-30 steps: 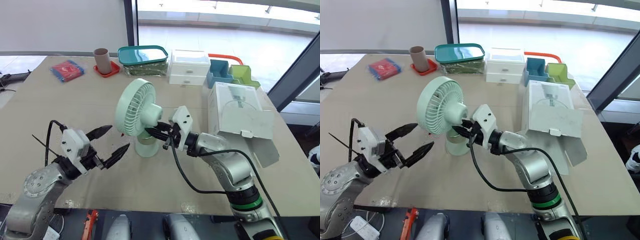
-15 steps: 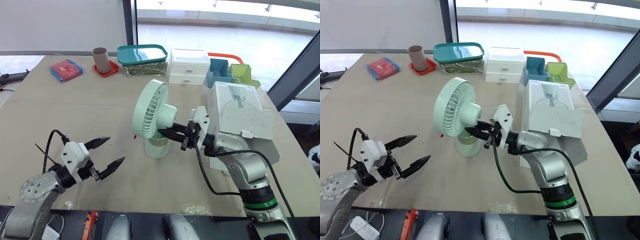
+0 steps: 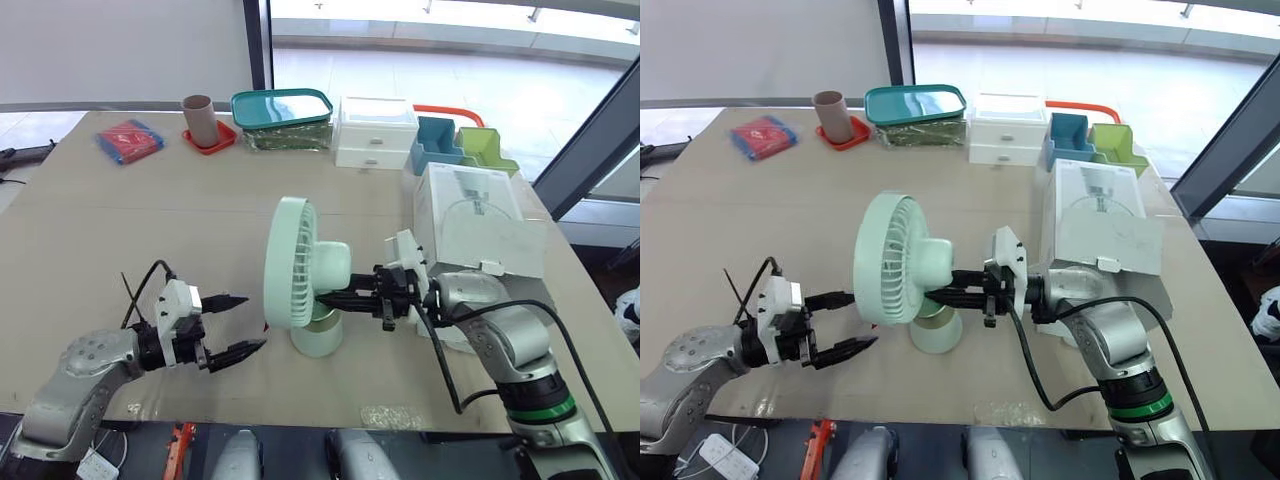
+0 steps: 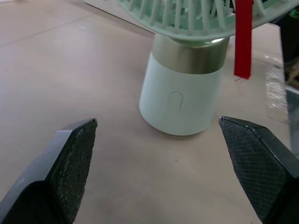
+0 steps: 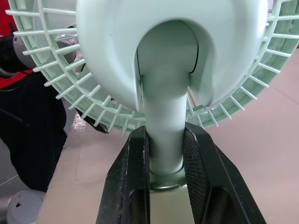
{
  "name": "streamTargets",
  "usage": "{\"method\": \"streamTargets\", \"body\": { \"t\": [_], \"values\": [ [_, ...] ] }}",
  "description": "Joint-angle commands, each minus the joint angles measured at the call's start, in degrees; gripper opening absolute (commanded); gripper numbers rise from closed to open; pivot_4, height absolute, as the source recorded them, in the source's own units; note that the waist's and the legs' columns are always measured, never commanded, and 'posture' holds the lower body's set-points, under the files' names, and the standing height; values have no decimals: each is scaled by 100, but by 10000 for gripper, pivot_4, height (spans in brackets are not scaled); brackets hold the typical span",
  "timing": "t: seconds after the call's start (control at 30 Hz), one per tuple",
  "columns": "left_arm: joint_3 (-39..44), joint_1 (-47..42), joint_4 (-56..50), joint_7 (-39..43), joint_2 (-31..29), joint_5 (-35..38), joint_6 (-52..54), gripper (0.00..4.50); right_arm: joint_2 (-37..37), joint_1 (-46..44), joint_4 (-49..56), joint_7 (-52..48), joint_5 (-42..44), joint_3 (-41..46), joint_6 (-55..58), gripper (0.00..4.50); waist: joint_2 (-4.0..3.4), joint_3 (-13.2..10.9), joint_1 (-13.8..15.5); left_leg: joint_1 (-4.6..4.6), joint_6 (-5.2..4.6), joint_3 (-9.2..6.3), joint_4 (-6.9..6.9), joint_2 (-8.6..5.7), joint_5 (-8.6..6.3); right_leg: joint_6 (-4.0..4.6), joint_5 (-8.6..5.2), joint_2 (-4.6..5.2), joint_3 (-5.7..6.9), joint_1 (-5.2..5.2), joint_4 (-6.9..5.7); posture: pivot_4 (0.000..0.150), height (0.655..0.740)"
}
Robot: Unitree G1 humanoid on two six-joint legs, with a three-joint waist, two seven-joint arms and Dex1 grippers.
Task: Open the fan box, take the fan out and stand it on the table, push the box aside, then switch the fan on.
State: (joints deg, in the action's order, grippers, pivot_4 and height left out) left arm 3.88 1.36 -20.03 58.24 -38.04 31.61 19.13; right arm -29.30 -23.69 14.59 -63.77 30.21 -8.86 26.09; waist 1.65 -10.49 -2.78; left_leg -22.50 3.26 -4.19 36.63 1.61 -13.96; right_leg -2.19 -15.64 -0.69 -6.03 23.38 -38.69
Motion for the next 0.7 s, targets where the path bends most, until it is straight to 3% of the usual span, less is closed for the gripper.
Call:
{"method": "streamTargets", "body": {
  "t": [0.03, 0.13, 0.47, 0.7],
  "values": [
    [-190, -134, 37, 331, -125, -34, -76, 44431, 145, 17, 306, -25, 113, 9, -254, 4375, 0, 0, -2, 0, 0, 0, 0, 0, 0, 0, 0, 0, 1, 0, -1, 1500, 7400],
    [-276, -210, 187, 377, -109, -137, -171, 38127, 210, 53, 344, -17, 119, -14, -293, 4375, 0, 0, -2, 1, 0, 0, 0, 1, 0, 3, 2, 0, 0, 0, -1, 1500, 7400],
    [-302, -275, 125, 285, -38, -129, -107, 1864, 567, -18, 220, 238, -107, -51, -748, 4375, 0, 0, -1, 0, 1, -1, 1, 1, 0, 3, 2, 0, 1, 0, -3, 1500, 7400],
    [-287, -273, 96, 287, -42, -86, -101, 841, 662, -44, 81, 242, -222, -159, -920, 4375, 0, 0, -2, 1, 1, -2, 2, 1, 1, 5, 4, 0, 2, 0, -6, 1500, 7400]
  ]
}}
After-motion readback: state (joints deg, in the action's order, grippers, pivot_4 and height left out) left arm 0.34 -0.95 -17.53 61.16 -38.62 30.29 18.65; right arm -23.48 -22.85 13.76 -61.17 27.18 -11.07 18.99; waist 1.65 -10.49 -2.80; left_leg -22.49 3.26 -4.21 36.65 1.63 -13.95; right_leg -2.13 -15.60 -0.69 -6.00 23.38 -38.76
